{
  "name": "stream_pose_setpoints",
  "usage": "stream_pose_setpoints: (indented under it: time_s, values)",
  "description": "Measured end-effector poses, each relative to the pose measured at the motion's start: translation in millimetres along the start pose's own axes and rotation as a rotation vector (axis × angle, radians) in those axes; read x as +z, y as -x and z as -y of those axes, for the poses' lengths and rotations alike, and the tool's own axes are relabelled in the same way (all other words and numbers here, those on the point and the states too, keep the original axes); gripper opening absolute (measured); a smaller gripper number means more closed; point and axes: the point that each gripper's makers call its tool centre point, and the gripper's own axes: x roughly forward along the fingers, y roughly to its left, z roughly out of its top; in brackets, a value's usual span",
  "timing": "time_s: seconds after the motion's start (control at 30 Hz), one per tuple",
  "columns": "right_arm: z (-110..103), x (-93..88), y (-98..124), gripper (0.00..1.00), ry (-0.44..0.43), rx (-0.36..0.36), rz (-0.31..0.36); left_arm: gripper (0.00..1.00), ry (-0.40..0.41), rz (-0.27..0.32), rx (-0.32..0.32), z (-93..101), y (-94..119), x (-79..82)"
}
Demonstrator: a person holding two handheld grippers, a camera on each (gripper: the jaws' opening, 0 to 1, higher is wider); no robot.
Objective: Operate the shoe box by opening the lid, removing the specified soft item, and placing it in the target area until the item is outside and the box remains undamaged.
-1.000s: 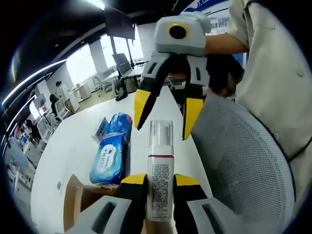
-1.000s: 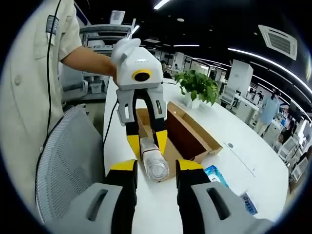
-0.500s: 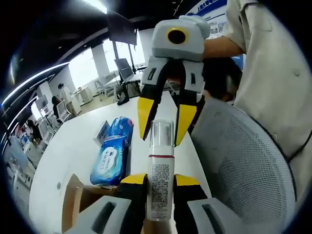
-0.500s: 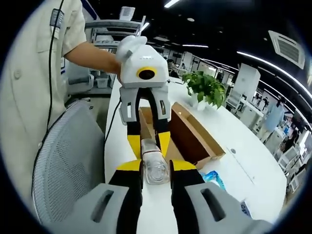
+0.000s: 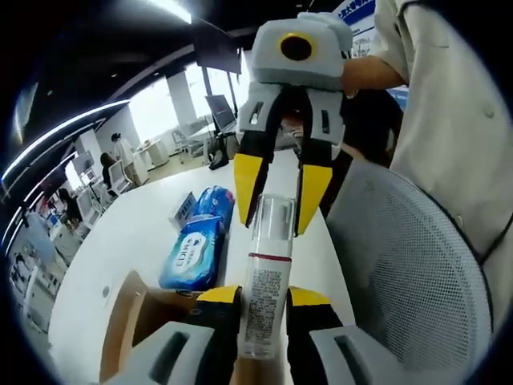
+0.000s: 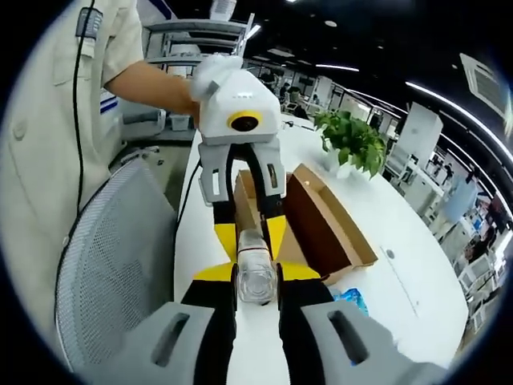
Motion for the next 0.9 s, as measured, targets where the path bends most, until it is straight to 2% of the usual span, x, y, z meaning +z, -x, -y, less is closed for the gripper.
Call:
stream_pose_setpoints:
  time_s: [0.13, 0.23, 0.3, 0.5, 0.67, 0.9]
  values:
    - [6, 3.0, -1, 0.15, 0.029, -0.008, -0.006, 0.23, 0.021, 0.008, 0.033, -7.4, 5, 1.2]
    - [12, 3.9, -1, 0.15, 0.038, -0.013, -0.011, 0.32, 0.036, 0.014, 0.073, -14.2, 9, 0.6]
    - [17, 3.4, 0, 0.15, 0.041, -0.016, -0.016, 0.33, 0.04, 0.015, 0.089, -16.2, 12, -1.3]
    - [27, 0.0, 4, 0.16, 0.061, -0.015, -0.036, 0.36, 0.094, 0.014, 0.148, -23.1, 24, -12.0]
    - [37, -2.4, 8, 0.16, 0.072, -0.014, -0.053, 0.46, 0.175, 0.003, 0.198, -27.6, 34, -23.6]
    - [53, -6.4, 17, 0.16, 0.072, -0.02, -0.076, 0.49, 0.238, 0.011, 0.252, -27.9, 46, -35.5]
